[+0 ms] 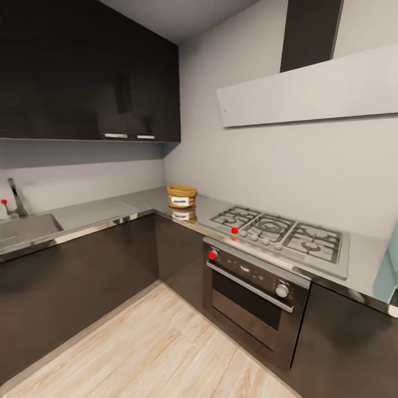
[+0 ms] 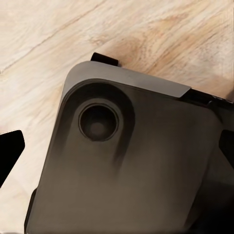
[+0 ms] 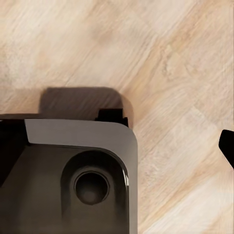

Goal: In the kitchen, take the popcorn bag from the countertop, put it into the microwave, and heat it until the popcorn is cooked so the cooked popcorn ends up inside the bag.

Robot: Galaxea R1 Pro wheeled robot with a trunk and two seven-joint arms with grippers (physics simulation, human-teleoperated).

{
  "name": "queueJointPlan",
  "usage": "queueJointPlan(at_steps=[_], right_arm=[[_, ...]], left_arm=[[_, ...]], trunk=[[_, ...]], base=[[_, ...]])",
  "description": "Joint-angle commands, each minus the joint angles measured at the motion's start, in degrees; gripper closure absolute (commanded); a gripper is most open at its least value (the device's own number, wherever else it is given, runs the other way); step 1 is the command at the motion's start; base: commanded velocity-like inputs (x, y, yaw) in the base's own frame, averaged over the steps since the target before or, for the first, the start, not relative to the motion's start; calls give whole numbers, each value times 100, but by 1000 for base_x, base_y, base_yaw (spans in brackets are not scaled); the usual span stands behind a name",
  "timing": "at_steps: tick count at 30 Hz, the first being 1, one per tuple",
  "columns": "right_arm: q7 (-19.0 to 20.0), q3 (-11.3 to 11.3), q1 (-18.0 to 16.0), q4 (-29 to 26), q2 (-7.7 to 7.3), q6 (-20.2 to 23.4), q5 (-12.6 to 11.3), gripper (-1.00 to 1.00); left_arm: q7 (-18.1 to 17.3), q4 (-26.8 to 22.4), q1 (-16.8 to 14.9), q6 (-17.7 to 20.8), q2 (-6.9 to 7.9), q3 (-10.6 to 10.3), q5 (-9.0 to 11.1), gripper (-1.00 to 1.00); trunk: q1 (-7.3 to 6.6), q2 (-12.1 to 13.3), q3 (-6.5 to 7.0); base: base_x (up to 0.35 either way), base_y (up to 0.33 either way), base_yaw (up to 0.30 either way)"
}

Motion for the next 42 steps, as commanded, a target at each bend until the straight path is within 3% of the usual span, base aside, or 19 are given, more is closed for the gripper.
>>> queueJointPlan(at_steps=[1, 8, 19, 42], right_arm=[[12, -49, -8, 19, -4, -35, 50, -100], [-103, -33, -8, 19, 30, -43, 58, -100], [-155, -5, -8, 10, 38, -30, 87, -100], [-155, 4, -8, 10, 34, -26, 79, -100]], left_arm=[[1, -2, -1, -12, -1, 3, 23, -100], [1, -2, -1, -14, -1, 2, 23, -100], [-20, -2, -1, 9, 5, -3, 22, -100], [-61, -2, -1, 65, 17, -44, -21, -100]], trunk=[[0, -3, -2], [0, -3, 21], [0, -3, 23], [0, -3, 23]], base=[[0, 0, 277], [0, 0, 246], [15, 2, 12], [288, 204, 0]])
